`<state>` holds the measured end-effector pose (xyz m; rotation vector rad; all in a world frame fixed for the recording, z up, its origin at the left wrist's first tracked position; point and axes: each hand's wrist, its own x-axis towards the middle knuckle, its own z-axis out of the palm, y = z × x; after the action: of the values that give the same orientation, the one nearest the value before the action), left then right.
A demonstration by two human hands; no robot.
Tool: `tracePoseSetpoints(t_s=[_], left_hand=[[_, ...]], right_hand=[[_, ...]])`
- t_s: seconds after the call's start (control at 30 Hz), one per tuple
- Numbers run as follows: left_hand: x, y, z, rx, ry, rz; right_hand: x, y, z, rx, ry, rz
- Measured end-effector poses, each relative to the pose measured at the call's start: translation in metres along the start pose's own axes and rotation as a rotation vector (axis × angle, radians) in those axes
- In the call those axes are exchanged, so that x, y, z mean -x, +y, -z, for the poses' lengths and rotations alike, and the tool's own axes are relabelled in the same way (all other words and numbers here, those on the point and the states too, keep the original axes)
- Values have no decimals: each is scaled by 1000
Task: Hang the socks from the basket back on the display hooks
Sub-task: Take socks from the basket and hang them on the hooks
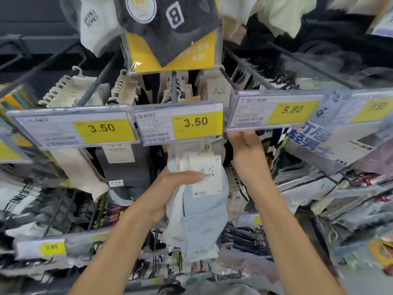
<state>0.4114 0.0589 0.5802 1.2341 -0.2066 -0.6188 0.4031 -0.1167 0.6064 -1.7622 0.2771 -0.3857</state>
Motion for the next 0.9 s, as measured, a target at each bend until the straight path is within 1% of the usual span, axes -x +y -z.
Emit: tracePoseSetpoints(t_s=[0.03, 0.07, 0.13, 0.17, 0.27, 0.37, 0.5, 0.67, 0.73, 0.8, 0.83, 0.9], left_hand=[[1, -2, 0, 9, -5, -14], [2, -1, -2, 20, -7, -9], [2, -2, -6, 26, -6, -1], [2, -2, -9, 33, -5, 6], [0, -7, -11, 81, 36, 58], [0, -11, -9, 97, 65, 99], [-1, -12, -13, 89, 19, 13], [-6, -12, -15, 52, 79, -72], [-7, -12, -14, 22, 99, -77], [-8, -12, -12, 13, 142, -54], [-8, -13, -9, 24, 162, -33], [-8, -15, -6, 94, 201, 9]], right_hand=[[21, 2, 3, -113, -25, 53], [37, 6, 6, -175, -81, 87], [62, 9, 10, -161, -217, 100], [66, 15, 11, -144, -252, 97], [65, 23, 18, -174, -160, 16], [59, 28, 29, -227, -100, 11], [57, 29, 34, -268, -125, -11], [57, 29, 29, -268, -249, -21], [54, 28, 25, -293, -203, -17], [45, 26, 25, -321, -85, 21], [38, 22, 25, -300, -21, 58], [22, 15, 23, -202, 32, 130]])
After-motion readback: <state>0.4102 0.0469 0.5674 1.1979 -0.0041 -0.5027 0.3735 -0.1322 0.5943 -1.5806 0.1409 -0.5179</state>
